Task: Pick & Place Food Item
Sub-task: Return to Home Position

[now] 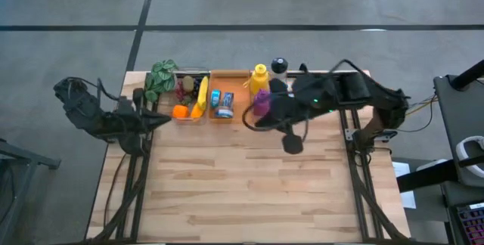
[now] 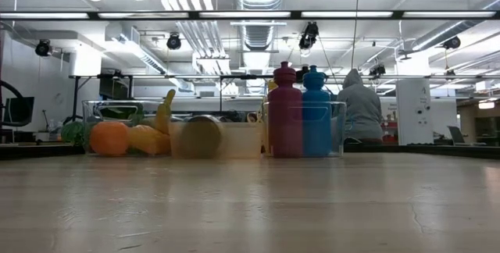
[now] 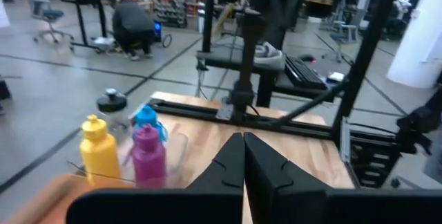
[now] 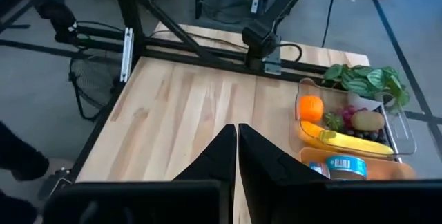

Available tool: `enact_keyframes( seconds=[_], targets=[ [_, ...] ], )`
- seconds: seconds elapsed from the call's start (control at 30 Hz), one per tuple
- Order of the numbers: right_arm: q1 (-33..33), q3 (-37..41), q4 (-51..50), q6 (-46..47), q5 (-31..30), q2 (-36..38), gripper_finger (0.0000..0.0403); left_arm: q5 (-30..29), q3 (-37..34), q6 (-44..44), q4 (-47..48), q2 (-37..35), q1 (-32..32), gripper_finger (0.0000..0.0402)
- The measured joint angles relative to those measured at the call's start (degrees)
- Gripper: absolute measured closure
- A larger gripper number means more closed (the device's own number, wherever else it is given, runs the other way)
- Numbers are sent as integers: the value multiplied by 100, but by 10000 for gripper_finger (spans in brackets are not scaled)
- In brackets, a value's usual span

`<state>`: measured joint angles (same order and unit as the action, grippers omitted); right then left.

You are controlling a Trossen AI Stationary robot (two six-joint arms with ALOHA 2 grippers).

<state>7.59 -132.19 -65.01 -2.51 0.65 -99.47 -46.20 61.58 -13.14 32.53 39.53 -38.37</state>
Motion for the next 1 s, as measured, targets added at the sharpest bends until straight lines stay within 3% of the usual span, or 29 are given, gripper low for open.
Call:
enact_keyframes(
  seconds=[0.3,0.63,1.0],
  targets=[
    [488,2006,1086,202,-78,1003,390,-82,-94,328,-37,-238,0,400],
    [749,4934,3438,1053,-68,2498,390,-74,-1260,460,-1303,-490,0,401],
    [820,7222,5689,1445,-79,4180,390,-76,-2219,436,-2201,-1416,-2,401]
  ],
)
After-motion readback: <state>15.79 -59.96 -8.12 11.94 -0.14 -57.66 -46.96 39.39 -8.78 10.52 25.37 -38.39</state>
